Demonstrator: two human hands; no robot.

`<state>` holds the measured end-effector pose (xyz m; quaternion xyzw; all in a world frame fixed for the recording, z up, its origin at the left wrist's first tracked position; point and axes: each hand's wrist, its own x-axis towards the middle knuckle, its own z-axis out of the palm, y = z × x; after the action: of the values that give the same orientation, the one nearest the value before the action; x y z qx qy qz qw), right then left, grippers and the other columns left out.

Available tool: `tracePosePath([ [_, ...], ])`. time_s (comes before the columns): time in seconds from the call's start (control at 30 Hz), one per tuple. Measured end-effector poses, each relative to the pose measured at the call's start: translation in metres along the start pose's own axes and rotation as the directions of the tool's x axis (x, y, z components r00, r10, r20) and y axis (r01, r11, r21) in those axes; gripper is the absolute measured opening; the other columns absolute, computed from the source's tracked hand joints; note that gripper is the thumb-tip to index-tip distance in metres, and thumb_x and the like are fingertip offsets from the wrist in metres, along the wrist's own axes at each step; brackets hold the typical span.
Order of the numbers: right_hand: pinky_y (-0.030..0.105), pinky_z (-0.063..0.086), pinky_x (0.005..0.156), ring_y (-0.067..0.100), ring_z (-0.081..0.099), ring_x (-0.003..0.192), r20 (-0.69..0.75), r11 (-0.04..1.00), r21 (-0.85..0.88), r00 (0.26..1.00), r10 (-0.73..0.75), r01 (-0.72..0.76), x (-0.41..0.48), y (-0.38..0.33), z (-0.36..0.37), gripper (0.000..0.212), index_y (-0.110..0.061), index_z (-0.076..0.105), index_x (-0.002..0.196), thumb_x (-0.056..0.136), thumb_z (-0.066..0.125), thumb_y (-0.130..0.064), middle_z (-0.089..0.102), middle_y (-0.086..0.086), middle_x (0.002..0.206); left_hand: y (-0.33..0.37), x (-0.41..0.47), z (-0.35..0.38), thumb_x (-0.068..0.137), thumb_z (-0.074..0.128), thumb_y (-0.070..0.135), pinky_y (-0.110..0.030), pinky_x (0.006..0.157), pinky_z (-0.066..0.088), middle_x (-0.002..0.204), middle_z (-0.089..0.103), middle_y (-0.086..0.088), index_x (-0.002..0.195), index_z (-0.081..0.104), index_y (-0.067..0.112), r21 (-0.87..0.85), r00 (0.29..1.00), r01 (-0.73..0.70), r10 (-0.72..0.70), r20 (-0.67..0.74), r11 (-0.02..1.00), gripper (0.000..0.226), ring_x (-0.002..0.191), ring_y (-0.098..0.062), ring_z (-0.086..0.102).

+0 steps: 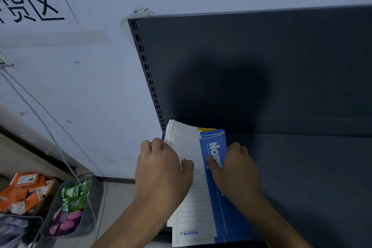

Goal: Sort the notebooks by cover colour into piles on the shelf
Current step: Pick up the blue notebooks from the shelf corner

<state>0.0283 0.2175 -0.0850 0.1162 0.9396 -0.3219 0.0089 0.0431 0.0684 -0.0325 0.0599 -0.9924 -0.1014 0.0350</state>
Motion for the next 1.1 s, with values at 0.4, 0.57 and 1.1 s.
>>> tracePosePath([
  [0.4,0.027,0.049,0.08,0.02,0.06,0.107,0.11,0.999,-0.031,0.993,0.037,-0.034,0.003,-0.002,-0.007,0.045,-0.013,0.048,0.116,0.097,0.06,-0.052,0.054,0.005,0.119,0.012,0.005,-0.004,0.099,0.052,0.04,-0.01,0.051,0.037,0.105,0.054,0.005,0.118,0.046,0.017,-0.24,0.98,0.132,-0.09,0.18,0.962,0.031,0.082,-0.008,0.055],
  [0.57,0.045,0.059,0.081,0.023,0.06,0.1,0.145,0.993,0.061,0.986,0.087,-0.097,0.004,0.001,-0.009,0.043,-0.014,0.049,0.106,0.094,0.062,-0.053,0.05,0.002,0.11,0.009,0.008,0.003,0.105,0.049,0.029,-0.007,0.044,0.039,0.108,0.053,0.009,0.118,0.028,0.026,-0.483,0.933,0.199,-0.014,0.36,0.853,0.024,0.081,-0.004,0.054],
  [1.1,0.048,0.063,0.076,0.036,0.077,0.079,0.355,0.585,0.692,0.905,0.235,-0.424,-0.03,0.03,-0.105,0.032,-0.002,0.068,0.114,0.095,0.069,-0.028,0.079,0.021,0.098,0.057,-0.01,0.005,0.102,0.049,0.045,-0.021,0.068,0.05,0.105,0.066,0.012,0.113,0.047,0.03,-0.817,0.916,0.25,0.147,0.374,0.52,0.019,0.089,-0.002,0.064],
])
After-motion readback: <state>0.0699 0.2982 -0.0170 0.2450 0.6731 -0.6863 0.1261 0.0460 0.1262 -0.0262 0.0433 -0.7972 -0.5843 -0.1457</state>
